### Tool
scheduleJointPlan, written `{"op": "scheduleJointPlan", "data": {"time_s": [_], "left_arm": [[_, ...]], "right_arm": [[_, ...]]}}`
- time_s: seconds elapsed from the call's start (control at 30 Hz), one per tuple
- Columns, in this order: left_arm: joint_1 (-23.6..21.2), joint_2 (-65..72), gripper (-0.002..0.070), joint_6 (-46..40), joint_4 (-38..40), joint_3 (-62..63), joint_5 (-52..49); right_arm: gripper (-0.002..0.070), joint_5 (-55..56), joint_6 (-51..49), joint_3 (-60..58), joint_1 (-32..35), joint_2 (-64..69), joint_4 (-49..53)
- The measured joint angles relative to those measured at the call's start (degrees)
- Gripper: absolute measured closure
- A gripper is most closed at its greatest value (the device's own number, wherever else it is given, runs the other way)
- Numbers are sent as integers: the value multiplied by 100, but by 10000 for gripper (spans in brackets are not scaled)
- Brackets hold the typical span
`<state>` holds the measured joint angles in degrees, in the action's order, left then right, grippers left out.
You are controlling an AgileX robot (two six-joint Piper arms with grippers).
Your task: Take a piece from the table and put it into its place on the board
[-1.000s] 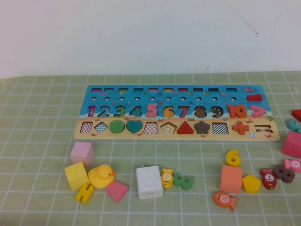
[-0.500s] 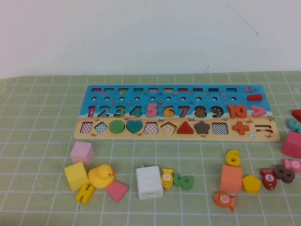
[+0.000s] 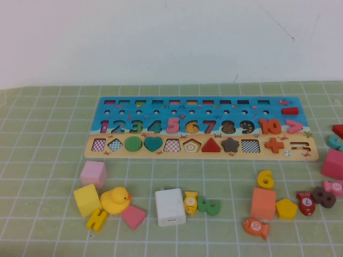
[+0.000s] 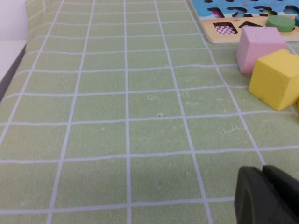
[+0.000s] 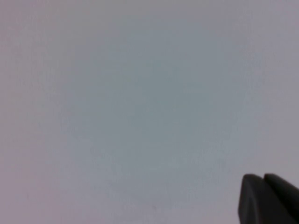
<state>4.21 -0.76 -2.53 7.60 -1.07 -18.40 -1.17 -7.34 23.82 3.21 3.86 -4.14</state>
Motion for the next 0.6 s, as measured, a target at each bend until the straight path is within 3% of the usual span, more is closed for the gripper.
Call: {"op": "scheduleJointPlan", "data": {"time_s": [0.13,0.3,0.6], "left_arm": [[0,0,677,0,0,0,0],[0,0,677,0,0,0,0],[0,0,677,0,0,0,0]], "right_arm": [[678,-1662,14,858,0,973,112],[678,-2903,14,1587,0,2340,-117],[678,-2312,352,1756,0,4376,-1790]]}}
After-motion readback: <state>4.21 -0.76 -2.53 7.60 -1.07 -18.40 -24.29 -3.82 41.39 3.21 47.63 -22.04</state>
